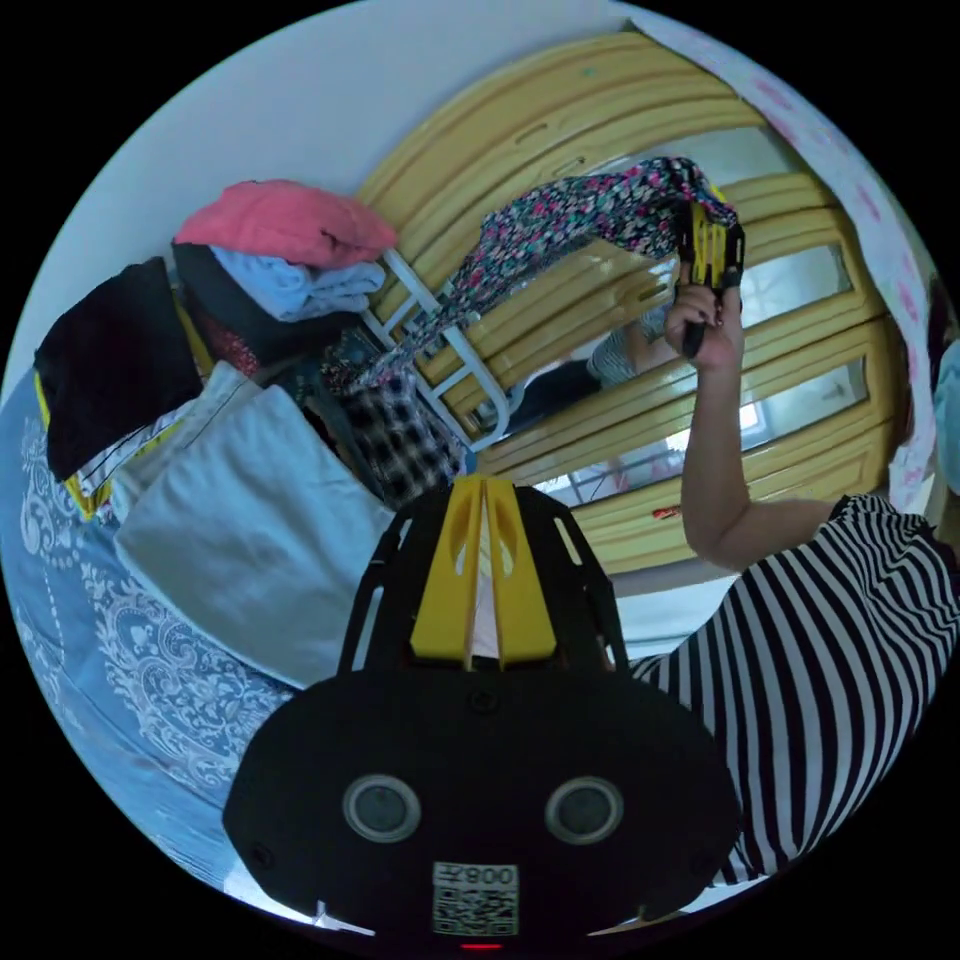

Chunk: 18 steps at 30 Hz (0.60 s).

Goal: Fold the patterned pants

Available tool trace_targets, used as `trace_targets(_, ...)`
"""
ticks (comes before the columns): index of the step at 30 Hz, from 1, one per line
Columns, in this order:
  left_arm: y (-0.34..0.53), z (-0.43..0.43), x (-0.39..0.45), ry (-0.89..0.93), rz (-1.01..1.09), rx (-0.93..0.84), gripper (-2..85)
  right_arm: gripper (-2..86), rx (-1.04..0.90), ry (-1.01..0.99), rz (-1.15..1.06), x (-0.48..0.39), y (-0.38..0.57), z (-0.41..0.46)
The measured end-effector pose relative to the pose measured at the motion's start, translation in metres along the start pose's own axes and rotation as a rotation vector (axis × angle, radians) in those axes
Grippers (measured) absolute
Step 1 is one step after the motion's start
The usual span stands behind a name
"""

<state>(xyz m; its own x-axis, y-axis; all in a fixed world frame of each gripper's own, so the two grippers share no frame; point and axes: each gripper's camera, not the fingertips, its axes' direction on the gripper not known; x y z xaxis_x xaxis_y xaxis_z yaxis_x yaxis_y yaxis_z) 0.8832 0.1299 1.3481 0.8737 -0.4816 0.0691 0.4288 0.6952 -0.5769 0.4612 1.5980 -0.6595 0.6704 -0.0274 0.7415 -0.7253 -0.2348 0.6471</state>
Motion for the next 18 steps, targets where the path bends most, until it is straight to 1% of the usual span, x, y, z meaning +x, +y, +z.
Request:
trace_targets(4,0.062,-0.089,0.005,0.006,0.013,0.124,2.1,0.0,-0.025,-0.043,-0.171,-0.092,-0.046,0.096)
trace_targets(6,0.110,-0.157,0.007,0.005,0.013,0.219,3.9,0.0,-0.036,-0.057,-0.253,-0.136,-0.059,0.141)
trace_targets(7,0.123,-0.174,0.008,0.000,0.016,0.246,4.6,0.0,-0.045,-0.070,-0.296,-0.165,-0.065,0.171)
trace_targets(9,0.173,-0.243,0.013,-0.050,0.023,0.339,7.6,0.1,-0.059,-0.108,-0.347,-0.204,-0.069,0.214)
trace_targets(11,0.209,-0.290,0.018,-0.097,0.019,0.378,10.2,0.1,-0.066,-0.173,-0.390,-0.248,-0.070,0.269)
trace_targets(15,0.284,-0.379,0.033,-0.211,0.009,0.429,14.4,0.0,-0.075,-0.264,-0.417,-0.297,-0.058,0.344)
trace_targets(18,0.331,-0.421,0.042,-0.310,-0.011,0.397,14.5,0.0,-0.106,-0.336,-0.410,-0.322,-0.040,0.401)
